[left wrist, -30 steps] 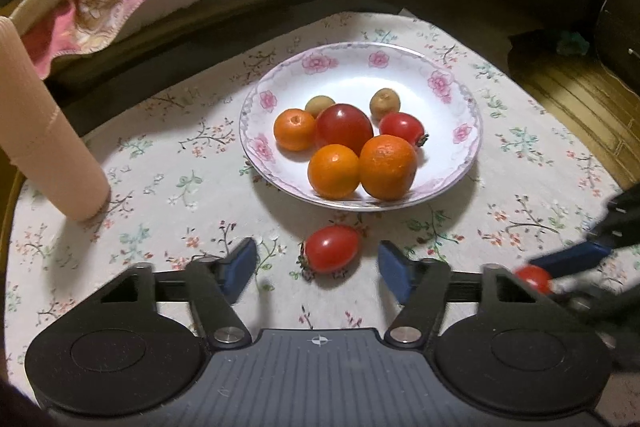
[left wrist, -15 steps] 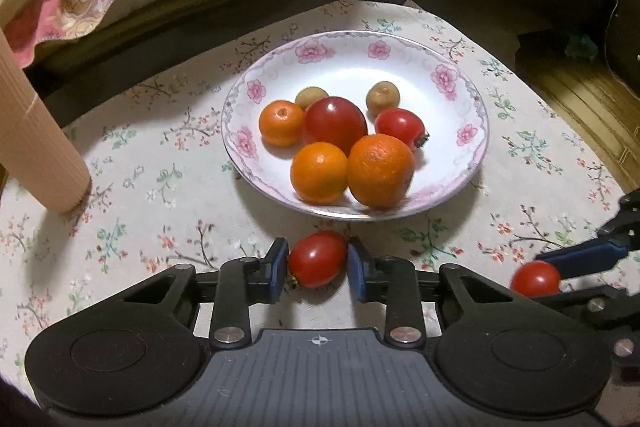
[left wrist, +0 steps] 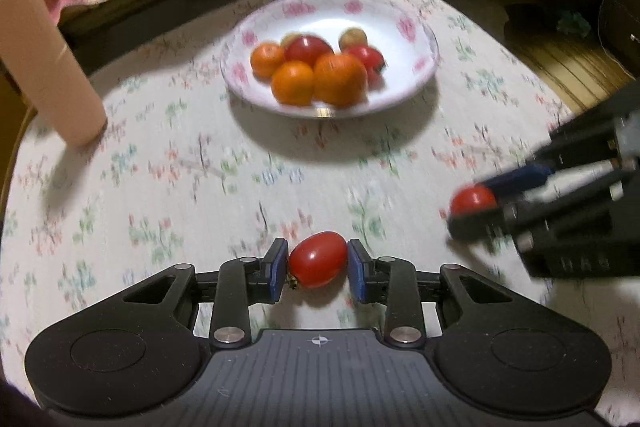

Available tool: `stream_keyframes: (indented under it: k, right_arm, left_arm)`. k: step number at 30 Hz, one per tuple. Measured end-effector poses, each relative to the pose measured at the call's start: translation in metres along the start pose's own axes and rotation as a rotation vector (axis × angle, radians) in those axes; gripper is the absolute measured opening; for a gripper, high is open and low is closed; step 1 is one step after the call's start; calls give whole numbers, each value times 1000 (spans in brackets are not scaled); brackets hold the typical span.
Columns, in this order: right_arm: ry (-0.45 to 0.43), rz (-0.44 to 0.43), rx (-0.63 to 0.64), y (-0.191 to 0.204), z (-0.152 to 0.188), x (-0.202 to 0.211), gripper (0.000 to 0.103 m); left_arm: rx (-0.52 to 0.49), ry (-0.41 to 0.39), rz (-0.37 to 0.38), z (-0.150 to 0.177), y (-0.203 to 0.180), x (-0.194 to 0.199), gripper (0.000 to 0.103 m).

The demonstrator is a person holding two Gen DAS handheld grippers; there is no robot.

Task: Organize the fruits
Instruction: 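Lift both held cherry tomatoes off the tablecloth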

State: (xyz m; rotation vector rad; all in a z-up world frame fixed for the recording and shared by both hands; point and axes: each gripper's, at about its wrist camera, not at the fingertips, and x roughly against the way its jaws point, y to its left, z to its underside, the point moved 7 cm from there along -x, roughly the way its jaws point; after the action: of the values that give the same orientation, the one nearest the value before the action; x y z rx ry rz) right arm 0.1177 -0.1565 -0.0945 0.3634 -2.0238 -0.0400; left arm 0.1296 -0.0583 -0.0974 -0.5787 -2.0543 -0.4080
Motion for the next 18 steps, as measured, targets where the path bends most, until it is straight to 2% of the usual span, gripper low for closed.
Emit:
stream_keyframes:
  k: [3, 7, 10, 18]
  right_arm:
    - [2, 13, 32, 4, 0, 0, 30]
    - [1, 10, 48, 5, 1, 0, 30]
    - [9, 5, 42, 4, 0, 0, 30]
    - [15, -17, 33, 4, -2, 1, 36]
  left_arm:
    - [-24, -13, 5, 6, -4, 4, 43]
    - [-61, -28, 0, 13, -3, 9, 58]
    - [-55, -28, 14, 17, 2, 10, 64]
    - [-86, -48, 22, 14, 3, 9, 72]
